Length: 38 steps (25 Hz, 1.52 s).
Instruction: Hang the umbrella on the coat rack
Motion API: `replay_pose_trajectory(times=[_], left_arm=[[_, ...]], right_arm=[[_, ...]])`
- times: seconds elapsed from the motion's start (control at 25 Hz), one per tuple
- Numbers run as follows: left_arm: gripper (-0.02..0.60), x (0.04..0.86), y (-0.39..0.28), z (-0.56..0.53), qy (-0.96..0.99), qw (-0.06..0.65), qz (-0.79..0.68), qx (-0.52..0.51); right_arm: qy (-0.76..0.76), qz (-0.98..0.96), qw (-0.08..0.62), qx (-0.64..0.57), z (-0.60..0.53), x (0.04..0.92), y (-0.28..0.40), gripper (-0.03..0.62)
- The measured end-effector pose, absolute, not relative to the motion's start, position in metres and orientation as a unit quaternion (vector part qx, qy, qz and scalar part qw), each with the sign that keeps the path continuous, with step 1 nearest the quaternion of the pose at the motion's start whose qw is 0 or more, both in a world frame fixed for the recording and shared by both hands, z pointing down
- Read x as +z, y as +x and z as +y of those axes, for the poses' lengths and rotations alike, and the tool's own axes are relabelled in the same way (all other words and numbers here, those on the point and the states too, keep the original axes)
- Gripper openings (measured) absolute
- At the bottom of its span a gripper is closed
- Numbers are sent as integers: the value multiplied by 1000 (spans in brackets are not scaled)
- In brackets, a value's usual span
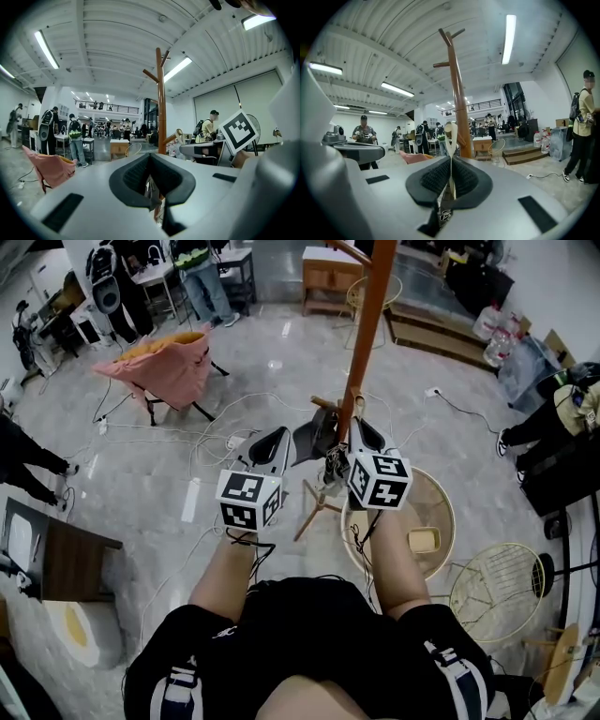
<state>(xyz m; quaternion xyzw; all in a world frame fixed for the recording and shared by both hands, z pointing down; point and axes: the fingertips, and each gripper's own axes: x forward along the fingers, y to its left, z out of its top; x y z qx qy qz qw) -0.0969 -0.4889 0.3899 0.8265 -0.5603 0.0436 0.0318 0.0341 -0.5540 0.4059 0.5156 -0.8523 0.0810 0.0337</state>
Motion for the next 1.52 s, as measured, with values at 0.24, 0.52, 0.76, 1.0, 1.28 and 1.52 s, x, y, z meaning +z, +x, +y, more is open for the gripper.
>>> replay_pose_trajectory(times=[0.24,0.52,0.76,1.0,1.28,1.52], left_arm=[[12,393,-100,-491,825,32,-562,46],[12,393,-103,-492,824,32,-563,46],[12,393,-108,-490,822,32,-567,44],[12,390,-112,-487,819,31,-572,39],[12,390,-121,-482,815,32,-578,37],[12,390,-114,-480,817,34,-575,34]], right_arm=[[518,-848,28,103,-563,415,41,20],[525,-844,44,96,-573,421,38,20],[535,-839,66,77,-583,430,29,20],[567,-816,100,51,-598,436,26,21],[582,-806,97,42,-607,441,24,40],[560,-827,50,28,-588,418,28,104]])
